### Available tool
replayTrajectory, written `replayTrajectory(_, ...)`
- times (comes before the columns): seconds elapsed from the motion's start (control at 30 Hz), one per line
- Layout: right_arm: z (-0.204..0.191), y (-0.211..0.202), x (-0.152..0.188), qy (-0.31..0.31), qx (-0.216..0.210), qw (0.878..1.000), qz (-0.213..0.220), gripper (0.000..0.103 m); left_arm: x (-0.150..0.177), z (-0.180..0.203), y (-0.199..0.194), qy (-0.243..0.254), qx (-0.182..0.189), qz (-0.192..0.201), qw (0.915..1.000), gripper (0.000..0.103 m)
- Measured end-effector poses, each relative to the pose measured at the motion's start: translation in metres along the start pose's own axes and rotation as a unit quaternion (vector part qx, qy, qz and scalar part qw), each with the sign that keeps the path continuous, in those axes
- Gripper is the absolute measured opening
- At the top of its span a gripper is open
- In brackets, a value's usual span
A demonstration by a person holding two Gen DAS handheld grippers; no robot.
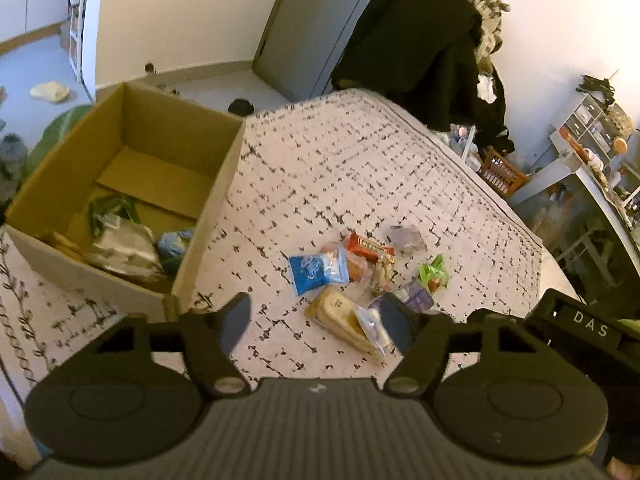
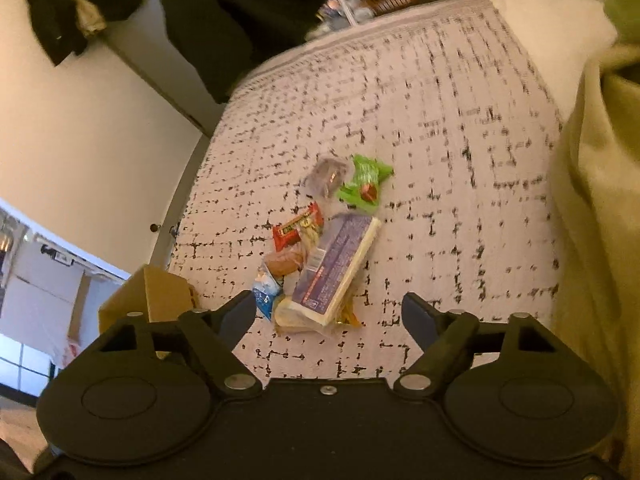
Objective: Organize snacks
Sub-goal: 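Move both tools back over the snack pile on the bed, then grasp the blue snack bag with the left gripper while the right grasps the purple-labeled white bag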
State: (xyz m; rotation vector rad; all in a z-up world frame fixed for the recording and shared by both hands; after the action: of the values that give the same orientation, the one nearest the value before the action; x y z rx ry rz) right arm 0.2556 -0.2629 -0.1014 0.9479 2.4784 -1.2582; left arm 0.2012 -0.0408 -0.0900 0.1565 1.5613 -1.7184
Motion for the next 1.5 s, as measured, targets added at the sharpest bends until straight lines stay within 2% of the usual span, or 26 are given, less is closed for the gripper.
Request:
replayTrajectory(0.17,-0.003,0.026,-0.003,0.014,0.006,1.000,-0.013,0.069,0.001,0.007,0.022,-0.010,0.000,-0.012,0.9999,0.062)
replayTrajectory(0.37,0.005,0.052,-0.015,0.041,0.009,0.999,-0.035,0.069,-0.005,0.017,0.056,-0.027,-0.010,-0.037,0.9989,0.062)
replayTrajectory(0.5,0.018,0.064,-0.022,0.068,0.029,0.996,-0.039,0.070,-0.008,0.021,0.079,-0.037,-0.022,-0.045,0.9981,0.062)
replayTrajectory(0.8,0.022,0.101,-0.037,0.071,0.044,0.995,-0.059,0.070,-0.018,0.026,0.123,-0.066,-0.020,-0.070,0.9951,0.062)
replayTrajectory(1.03,0.032,0.120,-0.033,0.084,0.051,0.993,-0.071,0.070,-0.015,0.035,0.146,-0.057,-0.034,-0.081,0.9945,0.062)
replayTrajectory(1.07,0.032,0.121,-0.032,0.084,0.050,0.993,-0.068,0.067,-0.015,0.037,0.146,-0.056,-0.036,-0.076,0.9949,0.062)
replayTrajectory(1.13,0.031,0.123,-0.031,0.072,0.049,0.994,-0.064,0.050,-0.015,0.040,0.148,-0.056,-0.040,-0.072,0.9950,0.062)
replayTrajectory(1.2,0.031,0.124,-0.030,0.074,0.039,0.995,-0.060,0.041,-0.015,0.041,0.150,-0.057,-0.046,-0.073,0.9946,0.047)
replayTrajectory(1.33,0.033,0.118,-0.031,0.087,0.034,0.994,-0.048,0.037,-0.017,0.039,0.145,-0.059,-0.041,-0.075,0.9946,0.035)
replayTrajectory(1.5,0.030,0.105,-0.034,0.090,0.025,0.995,-0.030,0.036,-0.019,0.038,0.127,-0.058,-0.037,-0.062,0.9957,0.034)
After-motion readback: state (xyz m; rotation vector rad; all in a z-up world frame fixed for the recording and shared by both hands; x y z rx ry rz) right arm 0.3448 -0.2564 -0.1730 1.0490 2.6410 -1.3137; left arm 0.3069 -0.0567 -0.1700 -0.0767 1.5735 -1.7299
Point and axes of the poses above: each gripper's, at about its wrist camera, not at the fingertips, and y roughly the way its jaws point, z to its right, x to its underside, the point moved 1 cm from there along y, roughly the way its jaws point, and after that the axes turned 11 degrees about -x, right-handed, at the moved point
